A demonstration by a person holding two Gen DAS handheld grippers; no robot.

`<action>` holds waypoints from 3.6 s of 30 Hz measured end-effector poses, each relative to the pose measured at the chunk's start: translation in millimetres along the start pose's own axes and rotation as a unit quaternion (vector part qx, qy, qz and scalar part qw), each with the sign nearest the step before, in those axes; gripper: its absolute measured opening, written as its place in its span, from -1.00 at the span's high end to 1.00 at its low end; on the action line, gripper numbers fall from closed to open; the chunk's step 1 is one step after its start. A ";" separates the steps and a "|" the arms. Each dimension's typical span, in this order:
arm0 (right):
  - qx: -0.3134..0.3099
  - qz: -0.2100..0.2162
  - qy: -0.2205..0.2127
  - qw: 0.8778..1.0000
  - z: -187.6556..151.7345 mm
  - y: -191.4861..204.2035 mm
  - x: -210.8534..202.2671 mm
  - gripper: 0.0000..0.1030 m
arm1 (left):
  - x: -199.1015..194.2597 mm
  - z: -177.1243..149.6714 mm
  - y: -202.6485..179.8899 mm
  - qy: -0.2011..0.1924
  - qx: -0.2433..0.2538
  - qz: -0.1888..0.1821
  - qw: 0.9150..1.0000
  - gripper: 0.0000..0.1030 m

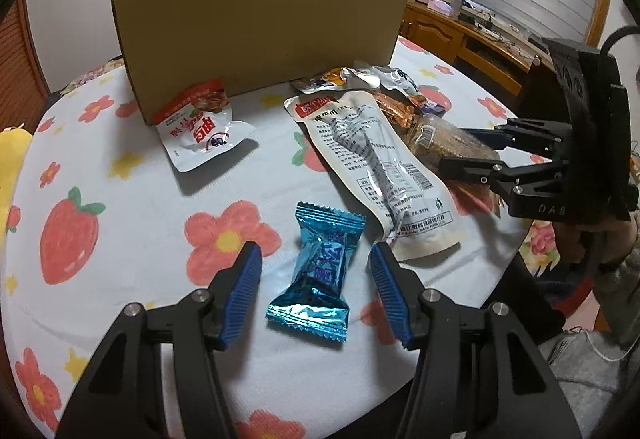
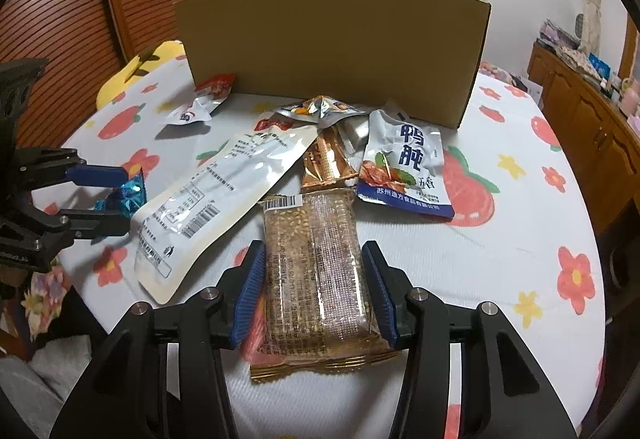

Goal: Organize snacks
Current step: 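Move both grippers back to the pile toward the blue candy and biscuit bar, then grasp the blue wrapped candy with the left gripper while the right grasps the clear biscuit bar, then carry both snacks over the box and release them inside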

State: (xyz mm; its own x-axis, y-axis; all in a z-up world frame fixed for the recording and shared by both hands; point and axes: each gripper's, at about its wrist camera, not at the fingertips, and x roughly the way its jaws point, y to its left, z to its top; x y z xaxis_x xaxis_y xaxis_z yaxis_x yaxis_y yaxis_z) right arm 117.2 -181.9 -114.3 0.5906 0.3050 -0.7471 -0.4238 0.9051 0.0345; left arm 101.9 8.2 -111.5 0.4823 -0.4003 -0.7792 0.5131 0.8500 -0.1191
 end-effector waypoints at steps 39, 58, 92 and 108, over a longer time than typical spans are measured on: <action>0.019 0.017 -0.062 0.998 6.0 -14.4 -54.7 0.18 | -29.9 12.9 31.6 -0.087 -0.081 0.008 0.993 0.61; 0.013 -0.010 -0.117 0.993 49.5 -52.8 -86.8 0.18 | -54.5 95.1 39.3 -0.167 -0.051 0.038 0.984 0.61; -0.030 0.008 -0.139 0.990 212.6 -78.3 26.8 0.18 | 21.7 222.7 113.8 -0.166 -0.056 0.035 0.984 0.61; -0.028 0.015 -0.116 0.993 219.7 -73.6 47.3 0.17 | 31.5 223.4 108.8 -0.150 -0.047 0.046 0.986 0.33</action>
State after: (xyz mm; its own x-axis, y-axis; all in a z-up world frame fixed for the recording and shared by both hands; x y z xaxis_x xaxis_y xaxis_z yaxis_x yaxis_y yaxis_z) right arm 327.2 -169.0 -6.4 0.7167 0.3967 -0.5736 -0.4769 0.8789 0.0121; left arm 331.5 11.5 -11.5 0.7196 -0.3907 -0.5741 0.3954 0.9101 -0.1237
